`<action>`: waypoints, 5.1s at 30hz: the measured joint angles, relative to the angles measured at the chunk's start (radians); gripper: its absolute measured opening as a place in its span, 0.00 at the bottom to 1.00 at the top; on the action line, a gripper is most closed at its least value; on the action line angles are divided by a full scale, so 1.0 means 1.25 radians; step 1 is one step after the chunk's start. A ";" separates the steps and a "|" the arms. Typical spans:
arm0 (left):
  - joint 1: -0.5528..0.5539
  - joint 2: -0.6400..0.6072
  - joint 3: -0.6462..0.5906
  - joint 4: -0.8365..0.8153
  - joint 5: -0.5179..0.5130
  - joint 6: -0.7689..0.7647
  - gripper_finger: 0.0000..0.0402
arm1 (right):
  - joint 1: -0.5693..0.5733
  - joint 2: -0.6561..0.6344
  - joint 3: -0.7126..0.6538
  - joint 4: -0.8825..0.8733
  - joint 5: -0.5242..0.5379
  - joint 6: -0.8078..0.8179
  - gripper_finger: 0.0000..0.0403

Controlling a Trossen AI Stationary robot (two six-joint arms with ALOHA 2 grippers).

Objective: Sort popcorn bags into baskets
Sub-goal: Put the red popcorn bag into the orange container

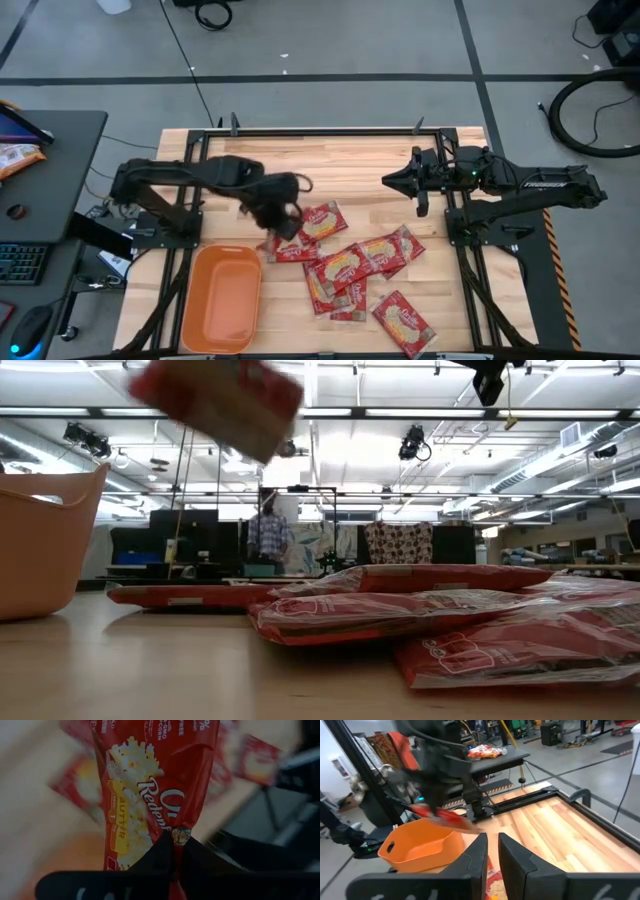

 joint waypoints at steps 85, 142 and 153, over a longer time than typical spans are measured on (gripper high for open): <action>-0.038 0.220 -0.304 0.658 -0.338 0.545 0.52 | -0.002 0.000 0.000 0.034 0.040 -0.027 0.12; 0.025 0.048 -0.305 0.480 -0.210 0.315 0.01 | -0.002 0.000 0.000 0.021 0.037 -0.006 0.12; -0.054 -0.112 -0.305 0.481 -0.044 0.034 0.00 | -0.002 0.000 0.000 0.028 0.037 -0.019 0.12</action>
